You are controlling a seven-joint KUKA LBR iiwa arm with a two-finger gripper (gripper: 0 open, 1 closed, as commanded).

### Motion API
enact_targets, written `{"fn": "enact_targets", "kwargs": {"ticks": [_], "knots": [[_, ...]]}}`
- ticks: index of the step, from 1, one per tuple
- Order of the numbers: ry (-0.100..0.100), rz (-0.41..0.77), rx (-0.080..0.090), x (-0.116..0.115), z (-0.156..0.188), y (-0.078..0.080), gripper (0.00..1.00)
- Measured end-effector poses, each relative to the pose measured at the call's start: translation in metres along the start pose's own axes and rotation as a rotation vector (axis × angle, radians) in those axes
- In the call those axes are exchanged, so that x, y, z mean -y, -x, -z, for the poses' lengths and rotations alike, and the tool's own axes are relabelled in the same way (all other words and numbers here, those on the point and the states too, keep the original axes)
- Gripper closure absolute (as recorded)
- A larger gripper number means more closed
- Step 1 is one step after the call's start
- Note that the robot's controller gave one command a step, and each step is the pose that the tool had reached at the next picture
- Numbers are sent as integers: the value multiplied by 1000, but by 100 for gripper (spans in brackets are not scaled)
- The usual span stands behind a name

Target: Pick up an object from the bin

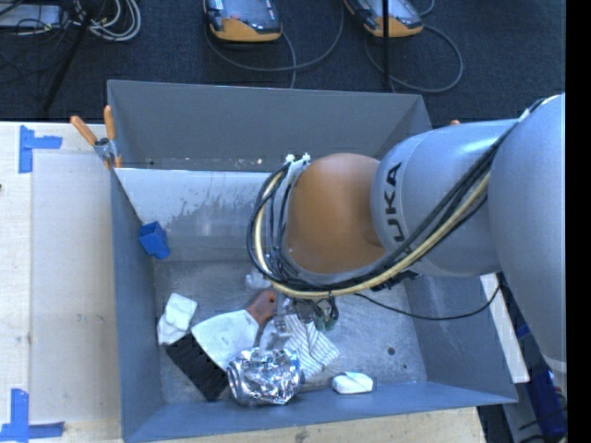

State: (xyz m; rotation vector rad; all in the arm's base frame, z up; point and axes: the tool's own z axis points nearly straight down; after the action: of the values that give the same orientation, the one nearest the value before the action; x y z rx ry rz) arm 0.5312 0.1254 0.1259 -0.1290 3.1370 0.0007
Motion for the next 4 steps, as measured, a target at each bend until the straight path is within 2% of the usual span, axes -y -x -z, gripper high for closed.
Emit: {"fn": "enact_targets", "kwargs": {"ticks": [1, 2, 3, 4], "knots": [[7, -14, 13, 6, -45, 1, 100], [7, -15, 13, 6, -45, 1, 100], [0, -12, -10, 11, -22, -10, 100], [-1, -4, -8, 8, 39, -10, 100]]}}
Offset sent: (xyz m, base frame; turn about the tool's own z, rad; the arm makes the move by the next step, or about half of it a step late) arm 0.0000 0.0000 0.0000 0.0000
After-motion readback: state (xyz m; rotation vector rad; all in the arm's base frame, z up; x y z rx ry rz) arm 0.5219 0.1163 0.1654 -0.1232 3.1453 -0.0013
